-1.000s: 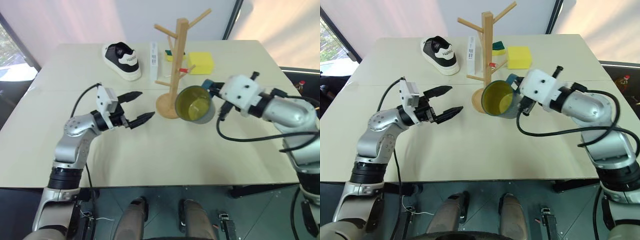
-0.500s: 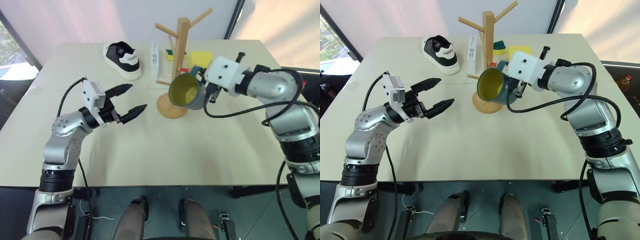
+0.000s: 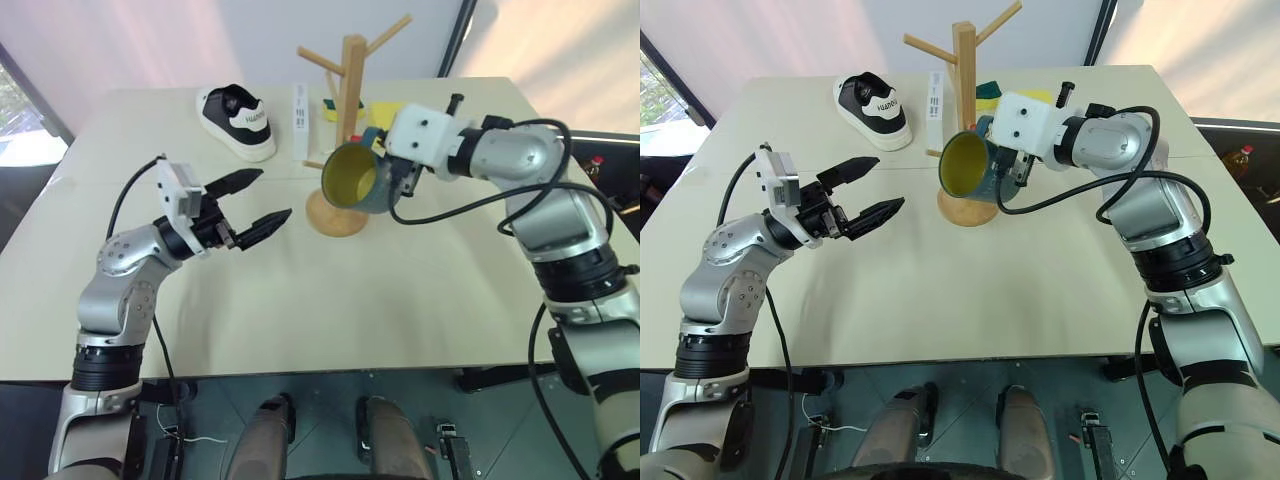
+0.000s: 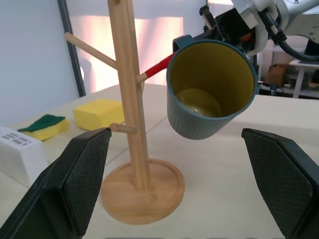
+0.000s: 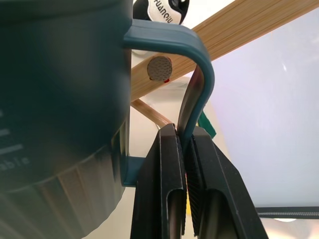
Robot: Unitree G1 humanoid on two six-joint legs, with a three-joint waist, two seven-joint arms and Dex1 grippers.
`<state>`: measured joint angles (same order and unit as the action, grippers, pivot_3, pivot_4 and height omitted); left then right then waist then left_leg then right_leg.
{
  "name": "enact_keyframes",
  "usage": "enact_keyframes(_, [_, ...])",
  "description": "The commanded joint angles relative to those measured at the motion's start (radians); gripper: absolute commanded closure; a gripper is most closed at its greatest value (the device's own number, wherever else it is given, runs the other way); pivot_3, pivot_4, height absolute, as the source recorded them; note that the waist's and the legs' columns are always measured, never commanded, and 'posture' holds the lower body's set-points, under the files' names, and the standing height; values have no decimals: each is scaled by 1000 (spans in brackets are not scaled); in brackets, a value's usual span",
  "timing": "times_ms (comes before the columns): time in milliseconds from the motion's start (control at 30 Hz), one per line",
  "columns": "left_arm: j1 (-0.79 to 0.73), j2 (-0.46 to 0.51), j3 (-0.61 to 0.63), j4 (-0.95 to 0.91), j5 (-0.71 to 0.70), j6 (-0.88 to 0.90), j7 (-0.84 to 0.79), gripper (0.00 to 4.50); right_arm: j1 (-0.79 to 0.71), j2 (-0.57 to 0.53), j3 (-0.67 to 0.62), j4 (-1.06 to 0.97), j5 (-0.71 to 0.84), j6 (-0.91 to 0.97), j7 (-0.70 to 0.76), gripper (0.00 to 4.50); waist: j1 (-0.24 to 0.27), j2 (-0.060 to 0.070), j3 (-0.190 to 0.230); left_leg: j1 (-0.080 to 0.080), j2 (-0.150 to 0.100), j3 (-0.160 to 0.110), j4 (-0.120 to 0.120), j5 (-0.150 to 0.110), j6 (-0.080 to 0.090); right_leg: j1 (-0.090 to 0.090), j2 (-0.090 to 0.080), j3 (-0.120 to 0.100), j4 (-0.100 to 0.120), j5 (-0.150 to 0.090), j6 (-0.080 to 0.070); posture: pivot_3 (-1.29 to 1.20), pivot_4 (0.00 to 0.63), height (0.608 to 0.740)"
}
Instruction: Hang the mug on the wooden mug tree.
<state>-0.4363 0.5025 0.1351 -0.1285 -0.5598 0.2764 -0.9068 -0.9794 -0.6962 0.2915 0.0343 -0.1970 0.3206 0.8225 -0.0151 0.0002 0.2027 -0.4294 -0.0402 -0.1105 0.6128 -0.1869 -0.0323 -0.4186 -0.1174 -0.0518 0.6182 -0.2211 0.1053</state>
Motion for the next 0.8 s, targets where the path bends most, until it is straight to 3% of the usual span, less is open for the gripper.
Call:
enact_keyframes(33, [0, 7, 19, -46, -19, -4, 9, 0, -54, 16, -10, 22, -28, -12, -7, 4455, 0, 0, 0, 0, 0, 0, 0, 0, 0, 0, 0, 0, 0, 0, 0, 0, 150, 740])
enact_keyframes(300, [6, 6, 16, -55, -18, -5, 19, 0, -68, 51, -4, 81, -54, -21, -7, 4455, 1, 0, 0, 0, 0, 0, 0, 0, 0, 0, 0, 0, 1, 0, 0, 0, 150, 740])
enact_keyframes(400, [8, 7, 16, -57, -19, -5, 21, 0, -70, 55, -15, 85, -57, -25, -15, 3555, 1, 0, 0, 0, 0, 0, 0, 0, -1, 0, 0, 1, 1, 0, 0, 0, 150, 740])
enact_keyframes(533, [13, 9, 18, -65, -21, -4, 26, 0, -52, 22, -47, 43, -57, -28, -16, 1649, 1, 0, 0, 0, 0, 0, 0, 1, -1, 0, 0, 1, 2, 0, 0, 0, 150, 740])
enact_keyframes(800, [22, 11, 26, -45, -16, 1, 40, 0, 90, -61, -276, -131, 113, 70, 24, 1649, 4, 0, 0, 0, 0, 0, 0, 1, -1, 0, 0, 1, 1, 0, 0, 0, 150, 740])
